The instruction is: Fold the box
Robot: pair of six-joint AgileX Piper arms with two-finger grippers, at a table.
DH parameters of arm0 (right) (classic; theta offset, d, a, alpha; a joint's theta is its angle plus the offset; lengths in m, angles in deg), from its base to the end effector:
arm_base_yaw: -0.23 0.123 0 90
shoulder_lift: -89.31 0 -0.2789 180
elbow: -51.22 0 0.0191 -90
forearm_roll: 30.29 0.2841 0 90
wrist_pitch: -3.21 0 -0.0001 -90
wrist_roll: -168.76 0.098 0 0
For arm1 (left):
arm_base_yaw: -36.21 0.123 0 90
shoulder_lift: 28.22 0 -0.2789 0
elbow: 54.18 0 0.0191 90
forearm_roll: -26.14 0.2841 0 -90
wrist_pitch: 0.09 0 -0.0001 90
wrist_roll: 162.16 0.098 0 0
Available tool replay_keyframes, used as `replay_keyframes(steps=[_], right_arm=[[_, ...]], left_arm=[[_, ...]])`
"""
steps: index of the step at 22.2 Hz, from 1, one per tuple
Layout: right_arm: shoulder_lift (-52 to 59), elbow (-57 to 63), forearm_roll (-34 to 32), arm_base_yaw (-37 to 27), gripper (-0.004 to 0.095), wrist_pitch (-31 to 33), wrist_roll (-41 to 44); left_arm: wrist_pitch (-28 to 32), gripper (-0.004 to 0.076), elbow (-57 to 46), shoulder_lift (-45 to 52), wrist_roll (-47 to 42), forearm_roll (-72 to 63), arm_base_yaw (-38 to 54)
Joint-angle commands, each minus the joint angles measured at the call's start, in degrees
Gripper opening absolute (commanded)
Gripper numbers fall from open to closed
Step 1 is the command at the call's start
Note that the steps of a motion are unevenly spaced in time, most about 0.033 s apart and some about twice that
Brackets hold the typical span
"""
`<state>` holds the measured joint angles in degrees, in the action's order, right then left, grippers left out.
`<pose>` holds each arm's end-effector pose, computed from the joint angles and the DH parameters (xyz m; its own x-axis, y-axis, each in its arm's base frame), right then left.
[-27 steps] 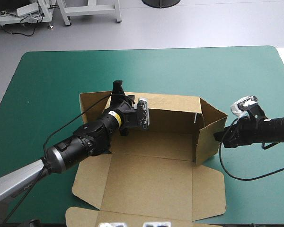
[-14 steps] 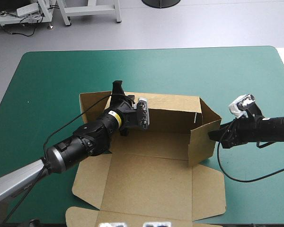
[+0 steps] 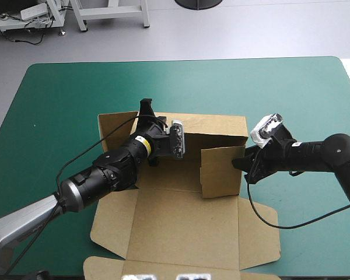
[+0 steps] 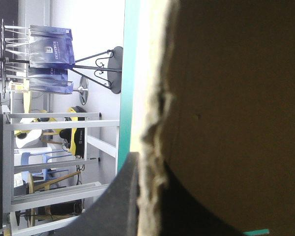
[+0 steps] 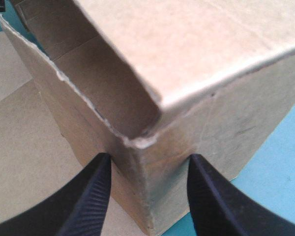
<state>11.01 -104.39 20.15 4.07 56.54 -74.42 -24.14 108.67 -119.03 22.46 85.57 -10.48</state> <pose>0.2661 0.0786 0.2906 -0.5165 -0.3961 -0.7591 -0.7417 0.6500 0.1655 0.2713 -0.2375 0.2855 0.2518 0.9352 -0.2491 0.5336 0.0806 0.8419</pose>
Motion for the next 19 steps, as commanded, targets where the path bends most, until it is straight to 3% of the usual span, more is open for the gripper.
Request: replay_keyframes(steps=[1,10,14,16,19], right_arm=[[0.93,-1.28,3.14,0.54,0.0453,-7.06,1.47],[-5.13,-1.28,2.79,0.54,0.0453,-15.95,1.57],[-7.34,-1.28,7.46,0.54,0.0445,-19.45,0.47],[-7.89,-1.28,9.77,0.54,0.039,-19.96,0.22],[-8.27,-1.28,12.47,0.54,0.0158,-20.45,0.32]], left_arm=[[-2.8,-0.0006,-0.11,0.26,-2.02,-4.71,-0.44],[-2.67,-0.0006,-0.11,0.26,-2.02,-2.9,-0.44],[-1.6,-0.0006,-0.11,0.26,-2.02,-2.9,-0.44],[-1.15,-0.0006,-0.11,0.26,-2.02,-3.0,-0.44],[-1.12,-0.0006,-0.11,0.18,-2.02,-3.0,-0.44]])
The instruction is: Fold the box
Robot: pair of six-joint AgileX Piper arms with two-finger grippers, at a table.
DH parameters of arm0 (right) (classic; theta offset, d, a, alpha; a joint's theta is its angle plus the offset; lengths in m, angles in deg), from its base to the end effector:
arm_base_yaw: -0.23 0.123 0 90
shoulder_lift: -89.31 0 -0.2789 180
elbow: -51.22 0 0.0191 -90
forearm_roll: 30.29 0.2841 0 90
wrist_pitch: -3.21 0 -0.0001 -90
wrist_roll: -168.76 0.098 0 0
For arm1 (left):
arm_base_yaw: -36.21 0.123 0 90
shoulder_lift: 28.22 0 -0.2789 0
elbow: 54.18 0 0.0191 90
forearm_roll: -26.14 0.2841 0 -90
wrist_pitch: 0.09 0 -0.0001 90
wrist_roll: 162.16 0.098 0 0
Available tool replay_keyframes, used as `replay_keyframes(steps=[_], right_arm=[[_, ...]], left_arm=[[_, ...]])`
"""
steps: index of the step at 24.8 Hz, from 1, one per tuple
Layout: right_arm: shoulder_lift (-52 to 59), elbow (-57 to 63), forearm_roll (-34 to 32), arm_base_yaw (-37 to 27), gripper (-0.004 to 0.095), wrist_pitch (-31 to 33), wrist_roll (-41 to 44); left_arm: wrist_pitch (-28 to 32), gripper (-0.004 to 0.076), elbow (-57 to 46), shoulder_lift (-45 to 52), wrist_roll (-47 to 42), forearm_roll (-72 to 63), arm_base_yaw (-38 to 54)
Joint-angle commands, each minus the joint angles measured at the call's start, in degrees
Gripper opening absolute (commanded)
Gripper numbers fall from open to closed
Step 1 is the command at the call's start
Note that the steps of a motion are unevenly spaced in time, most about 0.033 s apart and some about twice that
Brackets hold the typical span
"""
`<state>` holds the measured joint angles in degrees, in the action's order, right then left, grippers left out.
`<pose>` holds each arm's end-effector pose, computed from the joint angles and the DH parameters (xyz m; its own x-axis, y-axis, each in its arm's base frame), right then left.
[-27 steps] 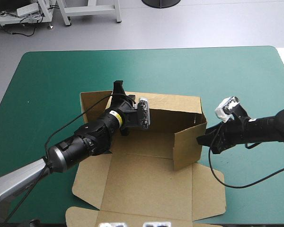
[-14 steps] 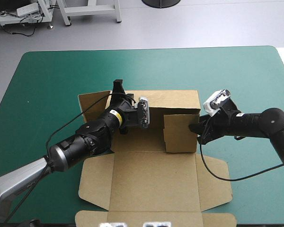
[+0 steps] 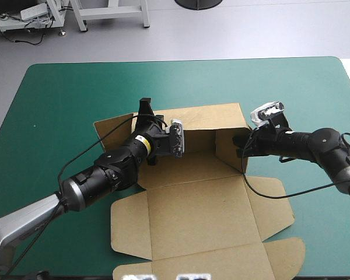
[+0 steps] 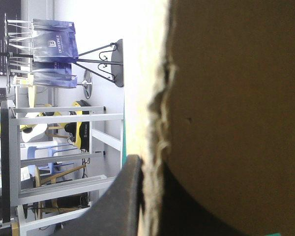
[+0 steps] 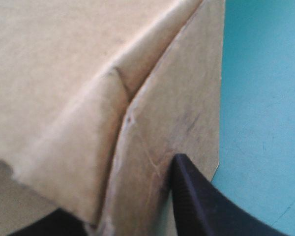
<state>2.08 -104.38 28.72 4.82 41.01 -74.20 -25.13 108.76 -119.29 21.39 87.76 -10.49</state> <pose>0.3130 0.0769 0.2573 -0.5946 -0.1989 -0.7790 -0.5628 0.7949 0.2267 0.2731 -0.2364 0.2852 0.2450 0.9430 -0.2253 0.5195 0.0685 0.8517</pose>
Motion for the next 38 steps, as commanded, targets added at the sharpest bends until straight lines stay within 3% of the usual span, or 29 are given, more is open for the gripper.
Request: replay_keyframes(steps=[1,2,10,24,38], right_arm=[[0.53,-1.29,4.29,-0.21,0.0068,-5.1,-0.01],[0.42,-1.29,4.29,-0.21,-0.0018,-5.1,-0.38],[0.42,-1.29,4.18,-0.21,-0.0019,-5.46,-0.38],[0.42,-1.29,3.67,-0.21,-0.0019,-4.92,-0.27],[0.34,-1.29,1.2,-0.21,-0.0019,-3.87,2.88]], left_arm=[[-0.13,-0.0006,-0.21,0.44,-0.95,-5.2,-0.43],[-0.26,-0.0005,-0.21,0.44,-0.95,-5.2,-0.43],[-0.68,0.0057,-0.09,0.55,-0.95,-5.2,-0.86],[-11.58,0.0288,3.33,0.55,-0.93,-5.24,-14.15],[-36.11,0.0285,8.72,5.38,-13.97,10.1,-36.17]])
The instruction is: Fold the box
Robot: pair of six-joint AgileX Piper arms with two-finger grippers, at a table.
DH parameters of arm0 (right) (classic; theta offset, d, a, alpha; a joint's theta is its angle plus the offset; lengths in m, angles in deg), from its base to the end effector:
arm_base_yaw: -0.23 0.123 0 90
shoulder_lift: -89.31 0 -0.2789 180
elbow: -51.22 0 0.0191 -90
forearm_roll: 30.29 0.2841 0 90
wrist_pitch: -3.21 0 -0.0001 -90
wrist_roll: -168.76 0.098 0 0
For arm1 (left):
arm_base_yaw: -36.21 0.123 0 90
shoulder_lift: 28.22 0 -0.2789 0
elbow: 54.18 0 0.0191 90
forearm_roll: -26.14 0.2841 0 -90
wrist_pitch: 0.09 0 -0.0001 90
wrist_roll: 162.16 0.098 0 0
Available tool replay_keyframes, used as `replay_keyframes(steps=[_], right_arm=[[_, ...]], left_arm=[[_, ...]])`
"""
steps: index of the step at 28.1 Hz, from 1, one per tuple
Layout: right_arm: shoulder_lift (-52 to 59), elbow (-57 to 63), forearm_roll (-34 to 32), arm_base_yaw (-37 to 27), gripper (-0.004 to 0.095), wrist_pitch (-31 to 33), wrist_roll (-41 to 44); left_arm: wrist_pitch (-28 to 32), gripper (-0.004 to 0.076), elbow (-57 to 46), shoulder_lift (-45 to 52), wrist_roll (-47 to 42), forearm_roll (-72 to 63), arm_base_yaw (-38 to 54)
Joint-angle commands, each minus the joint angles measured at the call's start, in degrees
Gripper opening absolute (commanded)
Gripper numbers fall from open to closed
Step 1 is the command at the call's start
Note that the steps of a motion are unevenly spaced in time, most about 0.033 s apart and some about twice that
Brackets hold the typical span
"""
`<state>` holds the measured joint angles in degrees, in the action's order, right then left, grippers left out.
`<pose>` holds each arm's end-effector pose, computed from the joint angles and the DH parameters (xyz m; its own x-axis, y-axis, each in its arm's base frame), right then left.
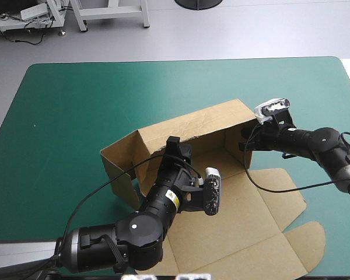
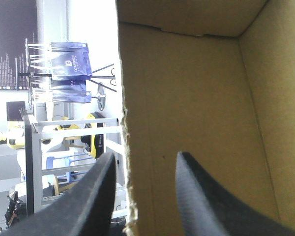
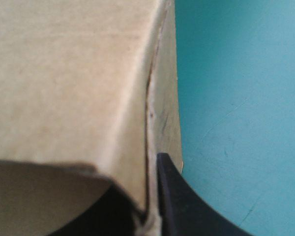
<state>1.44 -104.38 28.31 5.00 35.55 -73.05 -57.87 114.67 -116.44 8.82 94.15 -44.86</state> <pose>0.3211 0.0718 0.2550 -0.5858 -0.1678 -0.7929 -0.5024 0.8429 0.1928 0.1258 -0.3053 0.3352 0.2877 0.9362 -0.2019 0.4439 0.0565 0.8943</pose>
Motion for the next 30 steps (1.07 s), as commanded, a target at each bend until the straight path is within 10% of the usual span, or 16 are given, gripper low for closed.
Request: replay_keyframes(steps=[1,7,14,30], right_arm=[[0.99,-1.29,1.61,-0.38,-0.0019,1.59,1.74],[0.99,-1.29,1.61,-0.38,-0.0019,1.6,1.98],[0.99,-1.29,1.61,-0.38,-0.0019,1.5,2.15],[0.99,-1.29,1.61,-0.38,-0.0019,1.73,4.71]], left_arm=[[-4.37,0.0282,3.3,2.8,-1.66,3.83,-2.24],[-5.69,0.001,9.76,7.41,-2.6,2.36,-3.09],[0.67,-0.0001,19.78,11.27,-4.95,-3.55,1.06],[19.98,-0.0001,26.22,10.51,21.12,-60.29,64.17]])
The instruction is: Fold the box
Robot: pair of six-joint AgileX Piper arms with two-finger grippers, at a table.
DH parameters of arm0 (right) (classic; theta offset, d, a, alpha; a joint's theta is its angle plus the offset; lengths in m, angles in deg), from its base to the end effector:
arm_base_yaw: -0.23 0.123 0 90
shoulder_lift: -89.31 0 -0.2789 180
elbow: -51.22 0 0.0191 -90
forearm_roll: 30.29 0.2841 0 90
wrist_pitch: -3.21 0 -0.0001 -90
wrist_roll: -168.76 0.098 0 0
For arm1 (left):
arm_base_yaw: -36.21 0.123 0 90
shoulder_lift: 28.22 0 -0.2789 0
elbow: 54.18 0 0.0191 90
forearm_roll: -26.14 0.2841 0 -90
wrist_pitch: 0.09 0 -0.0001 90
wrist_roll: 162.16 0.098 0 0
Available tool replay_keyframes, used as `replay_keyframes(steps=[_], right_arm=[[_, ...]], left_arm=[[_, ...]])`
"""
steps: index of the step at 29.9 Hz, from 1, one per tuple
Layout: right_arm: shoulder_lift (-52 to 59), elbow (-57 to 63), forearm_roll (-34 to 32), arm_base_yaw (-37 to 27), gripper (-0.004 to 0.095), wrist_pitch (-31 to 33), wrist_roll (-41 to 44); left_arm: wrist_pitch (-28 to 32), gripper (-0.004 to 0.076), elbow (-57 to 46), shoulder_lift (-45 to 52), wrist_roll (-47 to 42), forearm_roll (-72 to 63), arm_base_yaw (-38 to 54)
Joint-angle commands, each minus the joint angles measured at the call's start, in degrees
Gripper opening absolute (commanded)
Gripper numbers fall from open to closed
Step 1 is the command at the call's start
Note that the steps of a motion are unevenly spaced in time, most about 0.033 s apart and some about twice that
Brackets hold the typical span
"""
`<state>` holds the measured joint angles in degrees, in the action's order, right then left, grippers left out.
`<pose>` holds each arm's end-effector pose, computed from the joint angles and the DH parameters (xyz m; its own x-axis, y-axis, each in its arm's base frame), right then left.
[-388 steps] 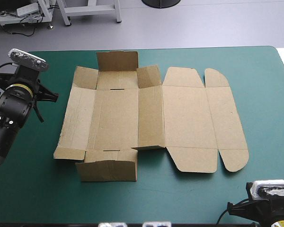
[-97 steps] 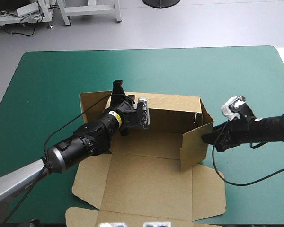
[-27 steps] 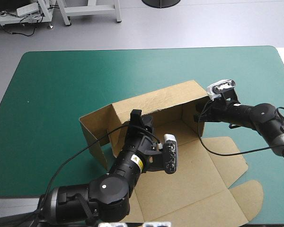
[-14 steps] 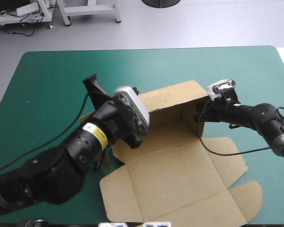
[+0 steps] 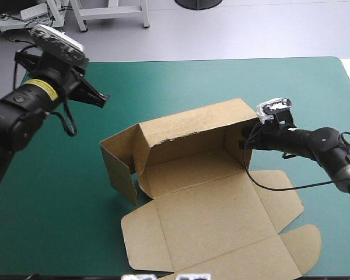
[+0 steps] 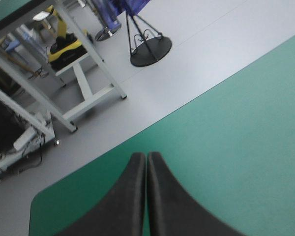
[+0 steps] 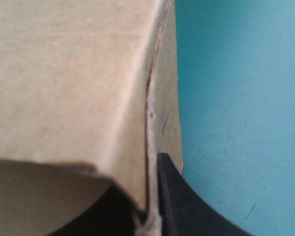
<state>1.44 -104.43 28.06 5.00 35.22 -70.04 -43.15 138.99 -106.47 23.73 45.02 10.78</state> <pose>0.3216 0.0713 0.2553 -0.6084 -0.1259 -0.7836 -0.4695 0.8532 0.2274 0.2661 -0.1025 0.5057 -0.1645 0.4462 -0.8797 0.3016 0.8719 0.3858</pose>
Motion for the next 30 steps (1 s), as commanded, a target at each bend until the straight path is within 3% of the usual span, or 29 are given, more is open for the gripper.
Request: replay_keyframes(steps=[1,4,8,13,21,24,30], right_arm=[[0.99,-1.35,1.55,-0.38,-0.0019,2.3,2.2],[0.99,-2.58,-2.31,-0.38,-0.0017,4.08,6.71],[0.99,-6.46,-15.0,-0.38,-0.0009,8.87,17.95],[0.99,-14.37,-26.7,-0.38,-0.0009,18.16,28.42],[-6.32,-29.62,-36.6,-0.38,-0.0009,33.58,35.4],[-11.79,-35.61,-37.3,-0.38,-0.0009,39.51,35.8],[-22.0,-43.67,-36.16,-0.31,-0.0009,39.58,37.33]], left_arm=[[4.88,-0.0001,1.9,-0.22,9.23,-16.18,12.47],[1.8,-0.0001,1.9,-3.69,17.1,-30.2,22.33],[-2.97,-0.0002,1.9,-9.35,24.24,-44.33,31.57],[-9.32,-0.0002,1.9,-15.91,25.39,-47.8,35.12],[-15.44,-0.0004,1.9,-22.75,25.39,-47.24,35.25],[-15.98,-0.0004,1.33,-23.4,25.39,-45.54,35.54],[-19.09,-0.0006,0.8,-23.38,25.23,-38.35,35.62]])
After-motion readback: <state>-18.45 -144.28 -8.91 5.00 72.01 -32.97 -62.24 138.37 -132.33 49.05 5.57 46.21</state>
